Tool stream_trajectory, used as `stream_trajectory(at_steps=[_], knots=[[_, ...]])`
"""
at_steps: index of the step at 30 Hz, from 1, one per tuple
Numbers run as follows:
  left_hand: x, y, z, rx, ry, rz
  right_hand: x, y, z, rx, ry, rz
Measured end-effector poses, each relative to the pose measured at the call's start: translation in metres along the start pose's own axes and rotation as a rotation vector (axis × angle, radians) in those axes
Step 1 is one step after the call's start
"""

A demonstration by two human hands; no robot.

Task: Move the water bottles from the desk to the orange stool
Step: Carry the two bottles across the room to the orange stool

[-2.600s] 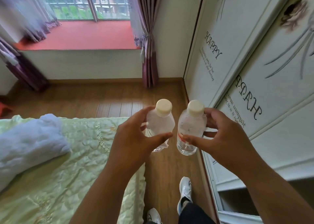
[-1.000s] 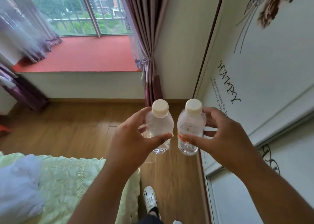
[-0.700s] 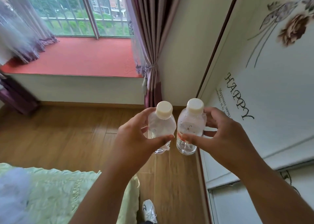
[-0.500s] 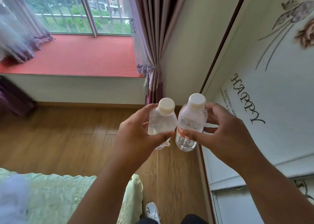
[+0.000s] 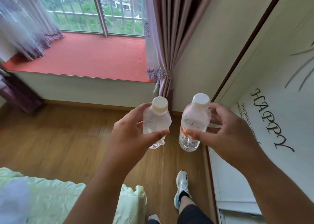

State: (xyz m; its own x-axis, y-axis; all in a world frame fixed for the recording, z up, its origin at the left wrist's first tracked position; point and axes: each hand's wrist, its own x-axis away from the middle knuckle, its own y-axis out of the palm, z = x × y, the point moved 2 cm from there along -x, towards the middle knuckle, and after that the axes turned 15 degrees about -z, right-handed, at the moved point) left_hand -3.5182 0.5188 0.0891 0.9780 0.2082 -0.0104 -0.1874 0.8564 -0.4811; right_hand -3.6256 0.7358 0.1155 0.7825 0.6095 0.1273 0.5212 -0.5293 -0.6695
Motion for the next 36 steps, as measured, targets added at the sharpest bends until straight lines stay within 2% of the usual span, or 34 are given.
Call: stream_trajectory(at_steps=[12, 22, 29, 36], knots=[[-0.095, -0.028, -0.002, -0.033, -0.079, 0.145, -0.145, -0.032, 0.01, -0.044, -0.114, -0.141], [-0.166, -0.033, 0.002, -0.061, -0.174, 0.342, -0.268, -0.058, 0.014, -0.047, -0.265, -0.295], [-0.188, -0.041, -0.008, -0.074, -0.276, 0.425, -0.319, -0.059, 0.001, -0.025, -0.359, -0.374], [-0.217, -0.065, -0.03, -0.042, -0.293, 0.452, -0.362, -0.041, -0.009, -0.037, -0.355, -0.398]])
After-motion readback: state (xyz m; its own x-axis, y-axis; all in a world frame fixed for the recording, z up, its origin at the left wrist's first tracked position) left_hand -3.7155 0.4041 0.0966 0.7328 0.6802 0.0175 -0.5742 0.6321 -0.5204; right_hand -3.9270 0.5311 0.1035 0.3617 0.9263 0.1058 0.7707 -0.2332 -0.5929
